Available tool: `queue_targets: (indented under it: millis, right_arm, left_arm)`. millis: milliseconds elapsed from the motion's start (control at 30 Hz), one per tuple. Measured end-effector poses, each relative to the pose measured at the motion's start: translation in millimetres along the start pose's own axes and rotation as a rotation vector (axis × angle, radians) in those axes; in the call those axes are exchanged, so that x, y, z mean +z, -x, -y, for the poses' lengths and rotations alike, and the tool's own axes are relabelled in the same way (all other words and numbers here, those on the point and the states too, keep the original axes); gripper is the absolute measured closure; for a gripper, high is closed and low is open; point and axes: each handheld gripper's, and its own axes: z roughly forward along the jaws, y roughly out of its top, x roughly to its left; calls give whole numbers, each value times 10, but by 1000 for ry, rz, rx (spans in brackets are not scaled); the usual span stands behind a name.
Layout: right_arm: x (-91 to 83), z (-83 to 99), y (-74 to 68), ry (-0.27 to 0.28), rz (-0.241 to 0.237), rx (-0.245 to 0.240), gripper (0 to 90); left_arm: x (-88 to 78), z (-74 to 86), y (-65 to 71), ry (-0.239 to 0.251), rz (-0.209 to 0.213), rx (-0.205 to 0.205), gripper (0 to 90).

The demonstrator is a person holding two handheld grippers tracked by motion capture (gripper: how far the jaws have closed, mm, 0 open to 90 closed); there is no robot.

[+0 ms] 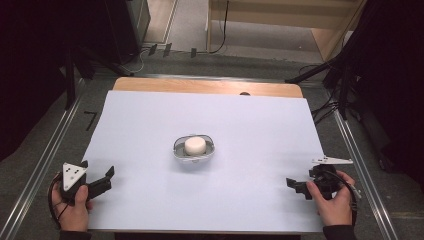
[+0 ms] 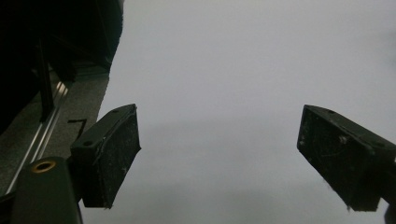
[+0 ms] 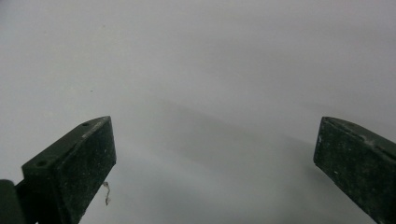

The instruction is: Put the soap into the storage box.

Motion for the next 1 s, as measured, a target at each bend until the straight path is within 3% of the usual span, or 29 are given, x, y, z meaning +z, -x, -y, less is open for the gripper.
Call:
queue_targets:
  millis: [200, 600, 900, 1000]
  right_arm:
    - [-116, 178, 203, 54, 4, 24, 0]
    - [-311, 426, 455, 184, 5, 39, 0]
    - [-255, 530, 501, 242, -18, 45, 7]
    - [-243, 545, 470, 257, 7, 33, 7]
  left_arm:
    - [0, 0, 0, 0, 0, -1, 138]
    - [-1, 0, -1, -1, -2, -3, 138]
    - [-1, 0, -5, 0, 2, -7, 138]
    - [0, 1, -4, 1, 2, -6, 138]
